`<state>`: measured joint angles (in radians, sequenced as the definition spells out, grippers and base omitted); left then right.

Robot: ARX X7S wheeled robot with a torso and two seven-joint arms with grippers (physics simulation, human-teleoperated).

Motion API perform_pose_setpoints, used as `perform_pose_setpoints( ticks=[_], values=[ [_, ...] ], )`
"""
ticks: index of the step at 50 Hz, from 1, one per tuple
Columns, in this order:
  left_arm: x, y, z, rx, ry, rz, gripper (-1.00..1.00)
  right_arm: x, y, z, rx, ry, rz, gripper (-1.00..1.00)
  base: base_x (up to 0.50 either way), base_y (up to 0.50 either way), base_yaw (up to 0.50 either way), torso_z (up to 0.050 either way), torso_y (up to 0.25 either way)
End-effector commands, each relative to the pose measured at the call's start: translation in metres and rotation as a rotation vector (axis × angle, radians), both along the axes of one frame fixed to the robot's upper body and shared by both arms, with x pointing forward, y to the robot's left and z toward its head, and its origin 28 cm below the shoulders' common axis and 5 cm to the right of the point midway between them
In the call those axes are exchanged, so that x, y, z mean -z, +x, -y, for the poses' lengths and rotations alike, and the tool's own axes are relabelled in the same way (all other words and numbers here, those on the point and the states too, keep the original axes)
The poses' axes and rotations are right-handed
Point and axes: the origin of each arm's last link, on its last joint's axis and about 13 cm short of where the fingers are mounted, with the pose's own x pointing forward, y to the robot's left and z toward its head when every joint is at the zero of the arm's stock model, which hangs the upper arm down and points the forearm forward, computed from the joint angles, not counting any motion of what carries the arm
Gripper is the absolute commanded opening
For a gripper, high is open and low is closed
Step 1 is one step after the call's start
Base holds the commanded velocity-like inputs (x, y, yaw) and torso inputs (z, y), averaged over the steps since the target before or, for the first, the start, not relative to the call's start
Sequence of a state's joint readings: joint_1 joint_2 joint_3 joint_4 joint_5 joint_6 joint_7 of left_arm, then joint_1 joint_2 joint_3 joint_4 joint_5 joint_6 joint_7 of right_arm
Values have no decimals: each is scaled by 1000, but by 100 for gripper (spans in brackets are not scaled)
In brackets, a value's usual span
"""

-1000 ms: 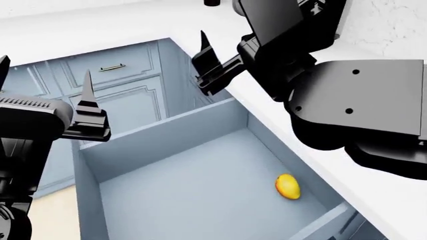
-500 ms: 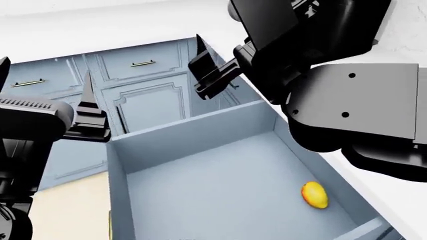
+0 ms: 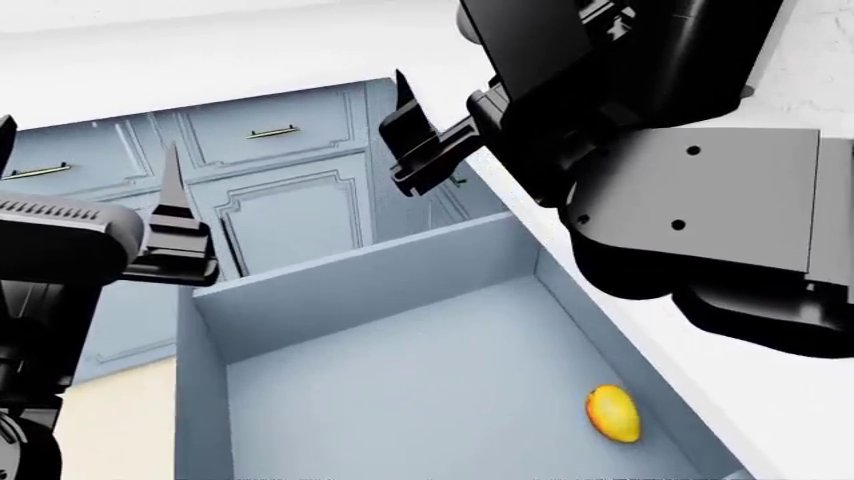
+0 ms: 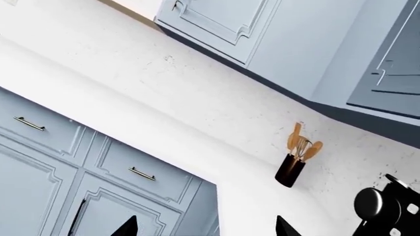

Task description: Place the bar in the bowl and close the drawer.

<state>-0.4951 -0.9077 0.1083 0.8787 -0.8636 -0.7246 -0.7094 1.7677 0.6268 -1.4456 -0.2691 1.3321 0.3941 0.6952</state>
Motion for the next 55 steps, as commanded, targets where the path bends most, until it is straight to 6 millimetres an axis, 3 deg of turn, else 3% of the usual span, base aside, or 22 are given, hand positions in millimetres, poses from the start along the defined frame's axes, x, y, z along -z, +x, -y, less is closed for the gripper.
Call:
perform_pose_setpoints(
  ticks=[1, 11, 21, 30, 40, 46, 55],
  values=[
    [-1, -1, -1, -5, 1, 2, 100, -4, -9, 0, 6, 6, 0, 100, 0, 0, 0, 0, 0],
    [-1, 0, -3, -29, -13, 8, 100, -2, -9, 0, 8, 11, 7, 100, 0, 0, 0, 0, 0],
    [5, -3, -29, -173, -87, 11, 100, 5, -3, 2, 39, 44, 18, 100, 0, 0, 0, 0, 0],
    [30, -16, -68, -296, -159, -4, 100, 7, -6, 2, 39, 53, 17, 100, 0, 0, 0, 0, 0],
    [73, -31, -102, -171, -148, 42, 100, 12, -18, 3, 60, 51, 14, 100, 0, 0, 0, 0, 0],
    [98, -36, -112, -137, -90, 46, 100, 20, -25, 8, 119, 105, -14, 100, 0, 0, 0, 0, 0],
    [117, -35, -113, -104, 12, -3, 100, 34, -28, 22, 196, 183, -36, 100, 0, 0, 0, 0, 0]
  ],
)
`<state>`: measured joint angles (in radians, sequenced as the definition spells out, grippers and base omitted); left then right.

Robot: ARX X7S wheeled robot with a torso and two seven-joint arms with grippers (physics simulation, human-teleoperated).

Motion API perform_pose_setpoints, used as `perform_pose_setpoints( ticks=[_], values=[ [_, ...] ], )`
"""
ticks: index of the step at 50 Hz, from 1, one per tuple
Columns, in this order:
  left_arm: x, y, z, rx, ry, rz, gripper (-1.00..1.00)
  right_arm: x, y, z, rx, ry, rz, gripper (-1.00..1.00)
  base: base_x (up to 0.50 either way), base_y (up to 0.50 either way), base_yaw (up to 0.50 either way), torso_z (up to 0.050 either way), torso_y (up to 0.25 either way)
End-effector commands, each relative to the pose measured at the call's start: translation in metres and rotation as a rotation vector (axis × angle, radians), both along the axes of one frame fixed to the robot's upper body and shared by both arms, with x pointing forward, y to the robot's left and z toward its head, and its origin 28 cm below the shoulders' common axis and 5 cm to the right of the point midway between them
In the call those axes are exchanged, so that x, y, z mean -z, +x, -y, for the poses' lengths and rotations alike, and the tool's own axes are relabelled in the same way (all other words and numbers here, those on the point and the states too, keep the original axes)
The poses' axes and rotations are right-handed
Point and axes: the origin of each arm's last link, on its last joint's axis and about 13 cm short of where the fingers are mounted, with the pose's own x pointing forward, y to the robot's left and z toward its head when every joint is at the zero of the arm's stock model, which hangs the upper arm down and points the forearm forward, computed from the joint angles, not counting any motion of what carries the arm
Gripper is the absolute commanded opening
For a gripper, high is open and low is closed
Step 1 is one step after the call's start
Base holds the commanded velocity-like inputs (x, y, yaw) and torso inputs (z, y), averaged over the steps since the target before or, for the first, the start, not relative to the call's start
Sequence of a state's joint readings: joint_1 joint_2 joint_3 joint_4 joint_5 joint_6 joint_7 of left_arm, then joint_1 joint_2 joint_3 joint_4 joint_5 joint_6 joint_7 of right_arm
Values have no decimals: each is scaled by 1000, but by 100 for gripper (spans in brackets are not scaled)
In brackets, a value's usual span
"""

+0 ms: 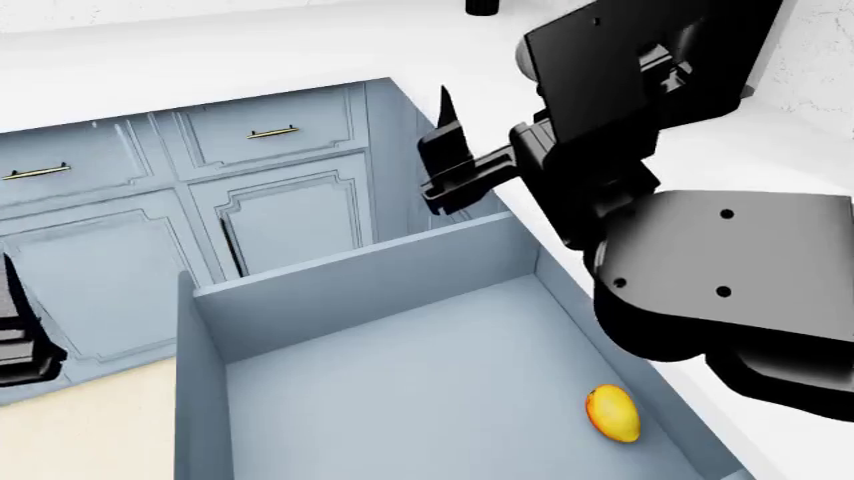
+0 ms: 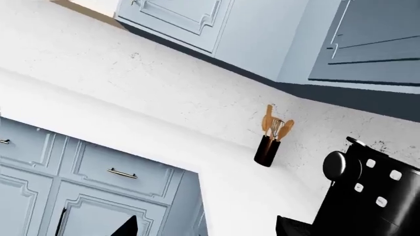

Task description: Place the bar in the bowl and close the drawer.

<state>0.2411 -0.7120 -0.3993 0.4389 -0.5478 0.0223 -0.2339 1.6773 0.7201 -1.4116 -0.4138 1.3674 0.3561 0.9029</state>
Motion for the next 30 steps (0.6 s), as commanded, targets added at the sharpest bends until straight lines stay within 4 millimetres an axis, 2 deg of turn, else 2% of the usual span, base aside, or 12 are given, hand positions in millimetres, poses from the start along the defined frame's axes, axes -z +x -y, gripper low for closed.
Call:
perform_pose_setpoints(
  ticks=[1, 14, 23, 30],
  values=[
    [32, -10, -11, 44, 139, -56, 100, 16, -6, 13, 86, 78, -30, 100, 0, 0, 0, 0, 0],
    [55, 11, -14, 74, 386, -257, 100, 17, -7, 17, 109, 90, -29, 100, 0, 0, 0, 0, 0],
    [78, 12, -22, 47, 406, -341, 100, 15, -8, 17, 110, 87, -27, 100, 0, 0, 0, 0, 0],
    [98, 7, -31, -40, 364, -372, 100, 16, -9, 17, 112, 86, -28, 100, 0, 0, 0, 0, 0]
  ],
)
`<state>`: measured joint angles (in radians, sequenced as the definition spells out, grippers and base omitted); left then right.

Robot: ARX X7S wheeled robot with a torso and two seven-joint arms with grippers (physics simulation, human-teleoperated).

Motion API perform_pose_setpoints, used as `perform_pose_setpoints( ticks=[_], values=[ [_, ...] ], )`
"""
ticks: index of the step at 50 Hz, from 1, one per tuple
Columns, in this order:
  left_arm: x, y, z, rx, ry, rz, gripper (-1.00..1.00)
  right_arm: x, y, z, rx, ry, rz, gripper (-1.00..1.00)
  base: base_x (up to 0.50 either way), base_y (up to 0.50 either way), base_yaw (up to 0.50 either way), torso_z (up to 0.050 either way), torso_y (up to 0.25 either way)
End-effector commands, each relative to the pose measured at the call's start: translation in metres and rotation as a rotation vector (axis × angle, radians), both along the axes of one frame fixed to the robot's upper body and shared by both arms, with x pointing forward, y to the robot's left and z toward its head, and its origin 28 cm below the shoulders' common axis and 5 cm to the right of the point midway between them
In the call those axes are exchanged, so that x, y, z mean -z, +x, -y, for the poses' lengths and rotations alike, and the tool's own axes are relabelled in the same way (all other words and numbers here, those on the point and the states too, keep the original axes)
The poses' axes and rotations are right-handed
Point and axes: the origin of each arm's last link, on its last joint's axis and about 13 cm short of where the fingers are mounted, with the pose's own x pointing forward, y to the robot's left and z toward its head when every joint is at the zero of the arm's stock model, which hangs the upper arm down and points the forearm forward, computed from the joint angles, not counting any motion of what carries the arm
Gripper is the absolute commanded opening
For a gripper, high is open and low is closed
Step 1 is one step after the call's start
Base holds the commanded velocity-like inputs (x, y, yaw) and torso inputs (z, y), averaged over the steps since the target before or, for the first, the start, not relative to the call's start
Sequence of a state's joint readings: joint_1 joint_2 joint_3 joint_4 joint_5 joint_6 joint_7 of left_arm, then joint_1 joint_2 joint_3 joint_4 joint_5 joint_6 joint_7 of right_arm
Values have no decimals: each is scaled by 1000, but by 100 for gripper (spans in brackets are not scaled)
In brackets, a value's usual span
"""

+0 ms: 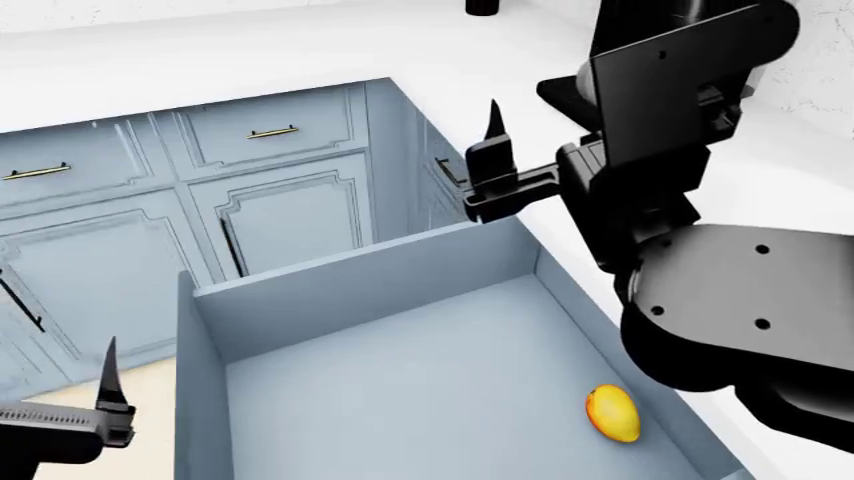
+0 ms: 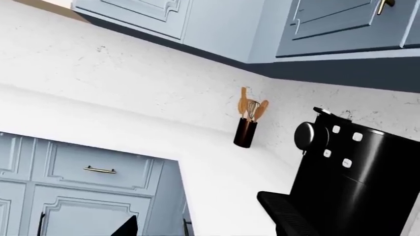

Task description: Place the bar in the bowl and close the drawer.

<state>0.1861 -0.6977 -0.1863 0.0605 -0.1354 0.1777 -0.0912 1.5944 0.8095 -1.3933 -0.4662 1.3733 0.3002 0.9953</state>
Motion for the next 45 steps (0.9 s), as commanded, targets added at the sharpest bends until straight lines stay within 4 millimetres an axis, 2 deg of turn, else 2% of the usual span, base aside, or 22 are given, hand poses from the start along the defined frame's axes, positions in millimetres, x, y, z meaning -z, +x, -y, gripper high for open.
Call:
perform_pose_setpoints(
  ticks=[1, 15, 19, 28, 35, 45],
  values=[
    [30, -3, -11, -83, 21, -72, 100, 0, -1, 1, 7, 2, -1, 100, 0, 0, 0, 0, 0],
    [52, -14, -20, -180, 3, -114, 100, 4, 0, 0, 9, 3, -9, 100, 0, 0, 0, 0, 0],
    [65, -16, -20, -216, -67, -160, 100, 5, 0, 1, 10, 6, -10, 100, 0, 0, 0, 0, 0],
    [88, -14, -12, -230, -290, -196, 100, 7, -1, 1, 12, 7, -14, 100, 0, 0, 0, 0, 0],
    [94, -9, -2, -172, -410, -206, 100, 7, -1, 1, 12, 7, -16, 100, 0, 0, 0, 0, 0],
    [103, 2, 11, -97, -452, -259, 100, 5, -2, 1, 10, 5, -12, 100, 0, 0, 0, 0, 0]
  ],
)
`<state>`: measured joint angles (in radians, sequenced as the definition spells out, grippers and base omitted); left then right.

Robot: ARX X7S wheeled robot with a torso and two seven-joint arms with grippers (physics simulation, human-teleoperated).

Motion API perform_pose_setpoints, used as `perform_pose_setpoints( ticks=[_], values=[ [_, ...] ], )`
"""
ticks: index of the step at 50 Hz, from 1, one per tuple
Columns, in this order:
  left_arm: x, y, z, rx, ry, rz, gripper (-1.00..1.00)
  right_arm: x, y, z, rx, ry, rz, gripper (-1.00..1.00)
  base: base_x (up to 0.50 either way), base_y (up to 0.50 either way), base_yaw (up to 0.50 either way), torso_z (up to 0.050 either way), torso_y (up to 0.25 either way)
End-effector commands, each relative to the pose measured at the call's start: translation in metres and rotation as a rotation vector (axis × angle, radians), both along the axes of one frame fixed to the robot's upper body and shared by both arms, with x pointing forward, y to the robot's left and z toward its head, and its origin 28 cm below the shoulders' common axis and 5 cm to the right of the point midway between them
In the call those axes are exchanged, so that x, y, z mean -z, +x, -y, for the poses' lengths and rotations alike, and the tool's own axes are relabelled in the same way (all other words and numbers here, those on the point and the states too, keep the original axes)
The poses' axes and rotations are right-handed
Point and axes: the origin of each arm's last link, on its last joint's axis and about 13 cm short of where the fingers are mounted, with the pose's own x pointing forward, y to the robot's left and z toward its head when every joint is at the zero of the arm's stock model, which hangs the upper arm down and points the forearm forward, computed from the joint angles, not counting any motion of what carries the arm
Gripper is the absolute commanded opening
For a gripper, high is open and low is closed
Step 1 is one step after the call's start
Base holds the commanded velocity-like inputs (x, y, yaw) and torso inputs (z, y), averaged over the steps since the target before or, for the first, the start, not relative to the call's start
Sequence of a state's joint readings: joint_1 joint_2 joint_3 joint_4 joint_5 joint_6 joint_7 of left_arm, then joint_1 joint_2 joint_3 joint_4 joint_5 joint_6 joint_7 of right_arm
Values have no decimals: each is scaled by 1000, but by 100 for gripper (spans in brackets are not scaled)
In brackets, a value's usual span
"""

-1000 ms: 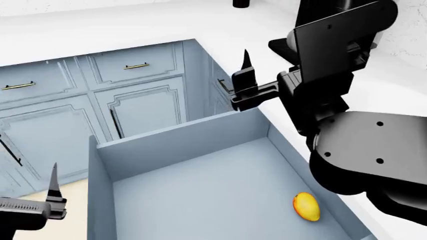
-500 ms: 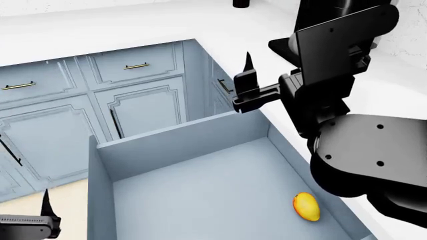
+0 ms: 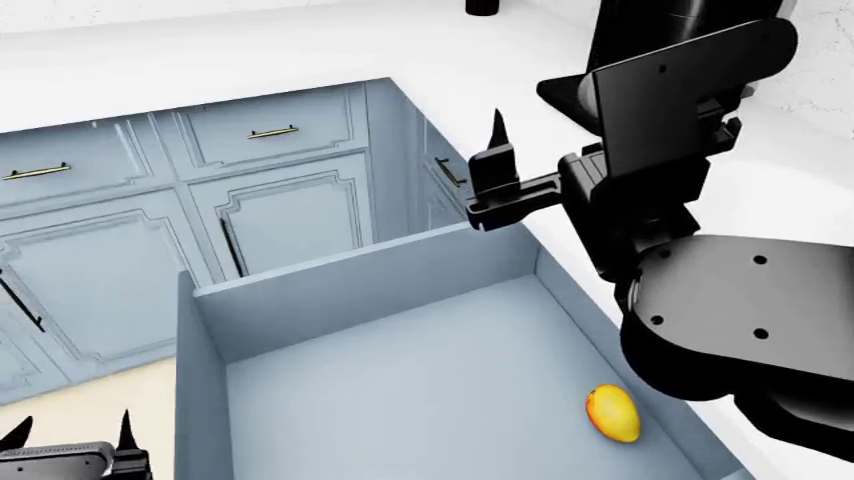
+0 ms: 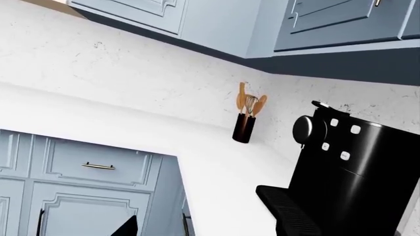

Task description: Place the bar in the bowl and close the drawer.

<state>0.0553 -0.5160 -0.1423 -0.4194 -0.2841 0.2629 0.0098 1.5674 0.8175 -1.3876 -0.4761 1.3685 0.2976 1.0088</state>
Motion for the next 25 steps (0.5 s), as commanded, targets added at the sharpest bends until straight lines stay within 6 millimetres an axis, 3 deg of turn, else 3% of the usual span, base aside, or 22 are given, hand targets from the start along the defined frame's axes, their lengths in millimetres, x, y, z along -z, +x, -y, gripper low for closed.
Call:
perform_pose_setpoints(
  ticks=[1, 25],
  values=[
    [13, 11, 15, 67, -102, -32, 100, -1, 0, -1, -2, -2, 2, 100, 0, 0, 0, 0, 0],
    [35, 33, 44, 241, -292, -110, 100, -8, -7, -3, 0, 3, 18, 100, 0, 0, 0, 0, 0]
  ],
)
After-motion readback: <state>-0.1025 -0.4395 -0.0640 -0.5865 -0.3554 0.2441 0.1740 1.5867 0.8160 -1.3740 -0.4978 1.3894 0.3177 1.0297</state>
